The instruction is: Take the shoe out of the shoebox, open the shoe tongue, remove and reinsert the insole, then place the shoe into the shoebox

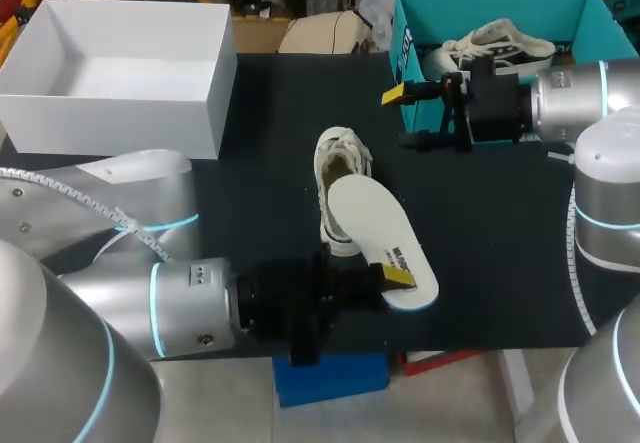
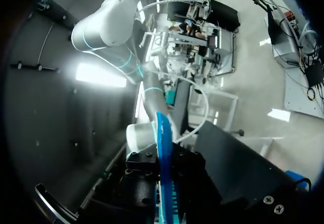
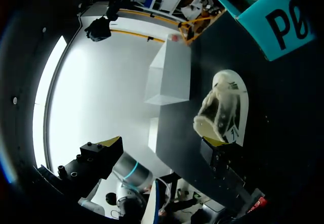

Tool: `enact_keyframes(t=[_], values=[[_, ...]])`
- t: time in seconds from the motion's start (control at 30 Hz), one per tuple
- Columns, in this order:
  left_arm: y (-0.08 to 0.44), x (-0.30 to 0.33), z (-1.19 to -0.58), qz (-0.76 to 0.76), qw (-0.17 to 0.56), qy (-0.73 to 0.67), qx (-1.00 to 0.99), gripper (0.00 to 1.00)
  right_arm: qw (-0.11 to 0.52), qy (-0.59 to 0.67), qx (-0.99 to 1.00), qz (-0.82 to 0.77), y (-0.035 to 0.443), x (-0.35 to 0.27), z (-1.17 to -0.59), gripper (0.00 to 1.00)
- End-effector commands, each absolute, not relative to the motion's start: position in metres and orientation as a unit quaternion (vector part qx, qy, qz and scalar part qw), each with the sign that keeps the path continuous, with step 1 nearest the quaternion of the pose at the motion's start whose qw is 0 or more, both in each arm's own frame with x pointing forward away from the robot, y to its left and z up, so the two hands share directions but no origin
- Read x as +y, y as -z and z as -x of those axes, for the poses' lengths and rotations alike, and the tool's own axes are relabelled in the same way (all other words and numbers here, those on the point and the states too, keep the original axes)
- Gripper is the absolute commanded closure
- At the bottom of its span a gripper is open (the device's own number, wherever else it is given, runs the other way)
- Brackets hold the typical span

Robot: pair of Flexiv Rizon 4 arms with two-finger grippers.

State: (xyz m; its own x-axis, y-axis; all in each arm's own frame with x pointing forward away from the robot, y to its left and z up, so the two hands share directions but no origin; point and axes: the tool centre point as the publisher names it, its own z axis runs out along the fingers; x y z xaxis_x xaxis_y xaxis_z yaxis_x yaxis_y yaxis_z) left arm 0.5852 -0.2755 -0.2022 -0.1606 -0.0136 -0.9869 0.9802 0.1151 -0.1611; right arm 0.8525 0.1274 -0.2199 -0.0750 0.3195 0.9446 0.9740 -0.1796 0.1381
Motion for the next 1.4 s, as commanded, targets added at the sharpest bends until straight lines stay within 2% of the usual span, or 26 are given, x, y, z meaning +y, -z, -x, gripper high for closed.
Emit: enact_keyframes(t=[0.03,0.77,1.4], values=[[0.221,-0.276,-0.592,-0.454,0.486,0.516,0.539,1.00,0.334,0.491,-0.545,0.592,0.221,0.128,-0.852,0.00],[0.263,-0.272,-0.652,-0.499,0.518,0.497,0.485,1.00,0.334,0.491,-0.545,0.592,0.221,0.128,-0.852,0.00],[0.276,-0.278,-0.725,-0.541,0.526,0.488,0.438,1.00,0.334,0.491,-0.545,0.592,0.221,0.128,-0.852,0.00]])
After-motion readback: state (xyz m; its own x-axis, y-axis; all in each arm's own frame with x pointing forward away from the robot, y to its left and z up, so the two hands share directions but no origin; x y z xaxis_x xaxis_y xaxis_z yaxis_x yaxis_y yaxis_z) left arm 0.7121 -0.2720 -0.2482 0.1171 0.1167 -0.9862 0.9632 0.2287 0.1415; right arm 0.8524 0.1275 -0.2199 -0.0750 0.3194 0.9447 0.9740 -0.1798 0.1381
